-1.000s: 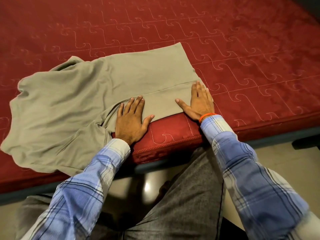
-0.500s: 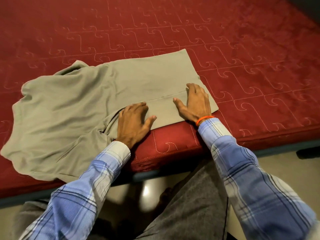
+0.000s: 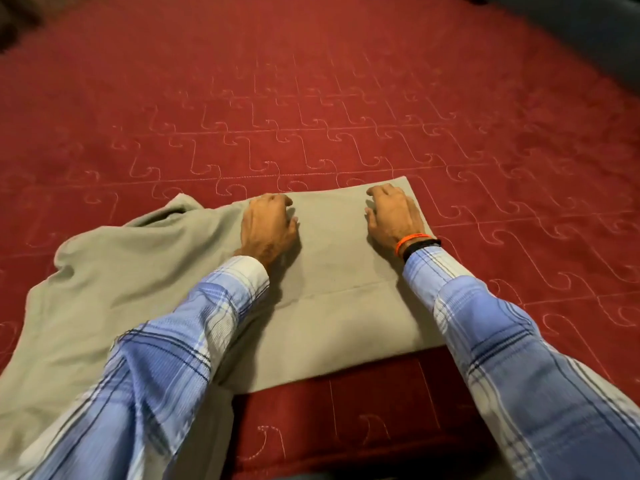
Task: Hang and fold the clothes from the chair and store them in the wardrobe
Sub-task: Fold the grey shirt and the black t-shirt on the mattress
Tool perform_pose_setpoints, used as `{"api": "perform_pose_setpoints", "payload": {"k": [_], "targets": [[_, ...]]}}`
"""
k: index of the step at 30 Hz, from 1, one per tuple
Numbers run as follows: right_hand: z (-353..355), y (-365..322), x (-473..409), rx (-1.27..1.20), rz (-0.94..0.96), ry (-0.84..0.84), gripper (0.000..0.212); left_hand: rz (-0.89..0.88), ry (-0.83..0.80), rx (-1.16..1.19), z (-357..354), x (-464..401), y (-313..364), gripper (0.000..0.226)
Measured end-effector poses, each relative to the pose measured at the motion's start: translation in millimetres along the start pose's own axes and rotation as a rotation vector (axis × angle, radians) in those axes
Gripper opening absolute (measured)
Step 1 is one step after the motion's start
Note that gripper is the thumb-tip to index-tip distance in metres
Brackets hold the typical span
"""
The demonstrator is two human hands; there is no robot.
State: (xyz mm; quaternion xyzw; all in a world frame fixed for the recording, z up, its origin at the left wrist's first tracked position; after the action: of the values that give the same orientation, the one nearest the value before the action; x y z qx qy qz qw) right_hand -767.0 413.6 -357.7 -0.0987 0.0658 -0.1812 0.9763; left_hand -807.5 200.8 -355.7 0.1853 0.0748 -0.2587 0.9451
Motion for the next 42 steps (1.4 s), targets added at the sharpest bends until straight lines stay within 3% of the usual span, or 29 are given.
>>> {"api": "perform_pose_setpoints", "payload": {"k": [2, 7, 16, 22, 29, 34, 38, 40, 42], "targets": [[-4.7, -4.5, -15.6, 0.052, 0.024, 0.003, 0.036, 0.003, -0.009, -0.077, -1.8, -14.0, -8.9, 0.033], [-22.6, -5.0, -43.7, 0.168, 0.06, -0.095, 0.064, 0.005, -0.096, -0.175, -9.6, -38.9, -26.3, 0.029], [-5.4, 6.6, -45.5, 0.244, 0.06, 0.171, 0.022, 0.018, -0.132, -0.079, -2.9, -35.6, -35.2, 0.026], [13.9, 31.3, -12.5, 0.214, 0.032, 0.231, 0.023, -0.134, -0.048, -0.04, 23.3, -1.5, -12.9, 0.017], [21.1, 54.4, 51.9, 0.141, 0.117, 0.297, 0.026, -0.383, -0.144, -0.162, 29.7, 71.8, 25.0, 0.029], [16.3, 72.1, 78.0, 0.161, 0.118, 0.268, 0.024, -0.37, -0.216, -0.181, 23.3, 99.4, 37.1, 0.035], [15.9, 73.2, 90.4, 0.219, 0.06, 0.11, 0.025, -0.303, -0.419, -0.246, 15.2, 105.7, 40.5, 0.05], [26.0, 65.7, 94.4, 0.245, 0.005, 0.099, 0.025, -0.218, -0.385, -0.083, 16.5, 102.4, 42.4, 0.053], [35.1, 49.2, 100.3, 0.174, -0.018, 0.167, 0.024, -0.177, -0.234, 0.038, 16.2, 95.7, 48.4, 0.047]]}}
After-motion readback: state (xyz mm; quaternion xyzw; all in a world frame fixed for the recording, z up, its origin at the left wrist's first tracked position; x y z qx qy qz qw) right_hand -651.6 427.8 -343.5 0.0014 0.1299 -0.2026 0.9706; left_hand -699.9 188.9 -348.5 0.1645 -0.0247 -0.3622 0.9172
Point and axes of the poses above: each hand's wrist, its own x-axis away from the middle knuckle, its own z-axis out of the back of the hand, y = z × x, the point moved 6 cm from there along -x, towards the middle knuckle, and after that the axes turned 12 degrees about -z, right-handed, at the moved point
